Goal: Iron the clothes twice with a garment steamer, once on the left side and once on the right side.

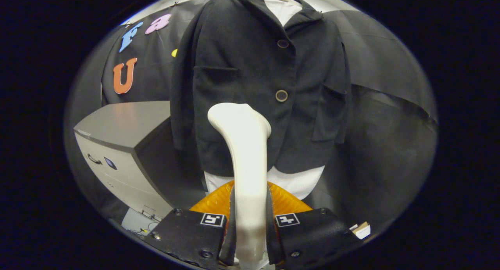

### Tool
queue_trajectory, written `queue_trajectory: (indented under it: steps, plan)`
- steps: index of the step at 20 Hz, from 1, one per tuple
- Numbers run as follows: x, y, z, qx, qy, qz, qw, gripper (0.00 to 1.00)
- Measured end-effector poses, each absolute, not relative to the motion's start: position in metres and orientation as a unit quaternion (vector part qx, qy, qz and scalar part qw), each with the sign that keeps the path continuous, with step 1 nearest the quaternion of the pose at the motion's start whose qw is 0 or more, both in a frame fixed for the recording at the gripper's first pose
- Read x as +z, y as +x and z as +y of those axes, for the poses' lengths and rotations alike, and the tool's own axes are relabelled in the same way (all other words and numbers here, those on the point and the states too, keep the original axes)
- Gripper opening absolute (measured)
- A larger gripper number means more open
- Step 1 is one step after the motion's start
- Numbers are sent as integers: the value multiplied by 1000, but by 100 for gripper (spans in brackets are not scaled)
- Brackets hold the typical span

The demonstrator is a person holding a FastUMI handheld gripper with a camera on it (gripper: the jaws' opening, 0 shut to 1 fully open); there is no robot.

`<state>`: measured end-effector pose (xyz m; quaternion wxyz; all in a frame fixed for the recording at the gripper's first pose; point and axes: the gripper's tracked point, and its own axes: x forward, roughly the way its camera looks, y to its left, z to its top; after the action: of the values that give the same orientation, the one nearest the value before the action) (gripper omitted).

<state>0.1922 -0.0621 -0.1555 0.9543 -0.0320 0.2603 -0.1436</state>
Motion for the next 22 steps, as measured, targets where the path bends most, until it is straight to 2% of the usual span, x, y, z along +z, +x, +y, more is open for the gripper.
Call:
queue_trajectory:
  steps: [15, 19, 22]
  plan:
    - [-262, 164, -66, -174, -24, 359, 917, 34]
    - [-259, 158, -63, -189, -14, 353, 916, 34]
    - [-228, 152, -59, -197, -2, 328, 924, 34]
